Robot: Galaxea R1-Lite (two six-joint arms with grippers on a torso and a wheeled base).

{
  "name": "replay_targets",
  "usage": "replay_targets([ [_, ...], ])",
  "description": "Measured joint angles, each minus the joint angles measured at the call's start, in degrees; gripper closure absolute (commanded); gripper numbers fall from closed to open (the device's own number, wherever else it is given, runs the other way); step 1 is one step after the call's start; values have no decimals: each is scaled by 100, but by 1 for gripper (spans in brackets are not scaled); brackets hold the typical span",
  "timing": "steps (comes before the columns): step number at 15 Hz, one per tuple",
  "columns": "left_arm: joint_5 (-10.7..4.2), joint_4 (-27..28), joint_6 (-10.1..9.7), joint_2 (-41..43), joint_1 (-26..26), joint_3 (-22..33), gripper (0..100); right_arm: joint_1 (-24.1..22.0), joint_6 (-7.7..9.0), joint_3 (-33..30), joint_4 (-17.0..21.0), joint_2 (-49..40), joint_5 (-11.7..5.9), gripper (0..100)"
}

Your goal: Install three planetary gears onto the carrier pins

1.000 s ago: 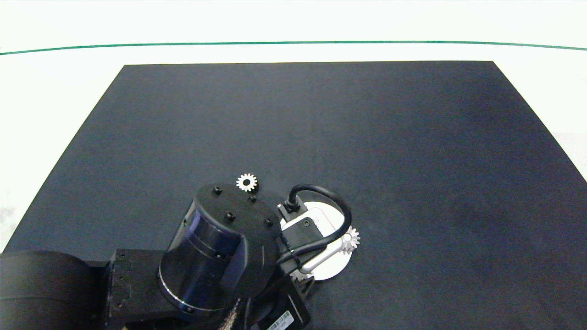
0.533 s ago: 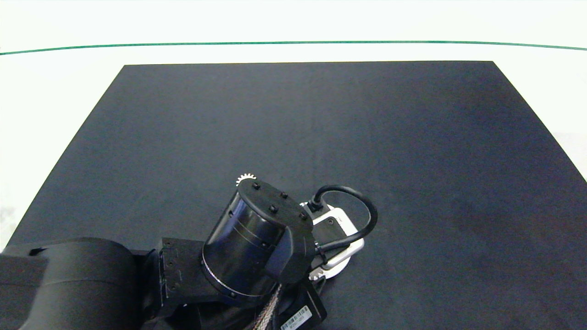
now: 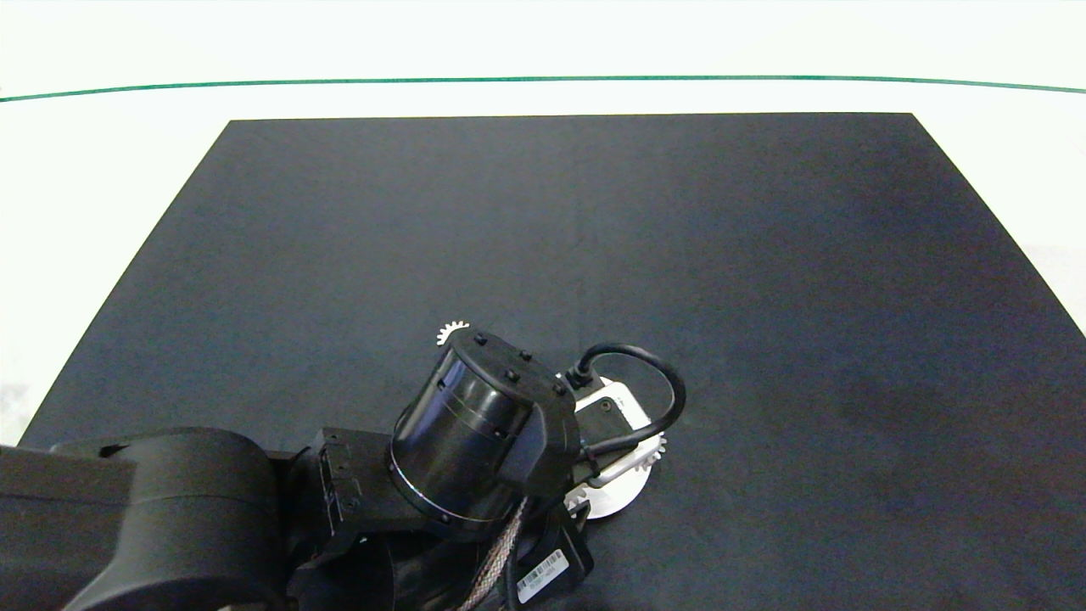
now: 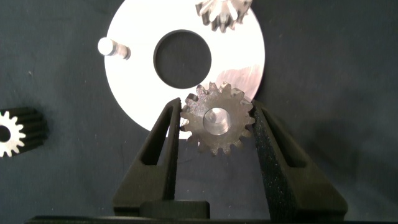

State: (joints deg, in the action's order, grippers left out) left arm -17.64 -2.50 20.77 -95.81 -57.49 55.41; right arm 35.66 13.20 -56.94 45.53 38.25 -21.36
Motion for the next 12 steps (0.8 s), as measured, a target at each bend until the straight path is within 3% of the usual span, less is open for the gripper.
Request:
replay_targets([
  [12, 1, -30, 1, -17, 28, -177, 99, 1, 2, 0, 2, -30, 2, 0],
])
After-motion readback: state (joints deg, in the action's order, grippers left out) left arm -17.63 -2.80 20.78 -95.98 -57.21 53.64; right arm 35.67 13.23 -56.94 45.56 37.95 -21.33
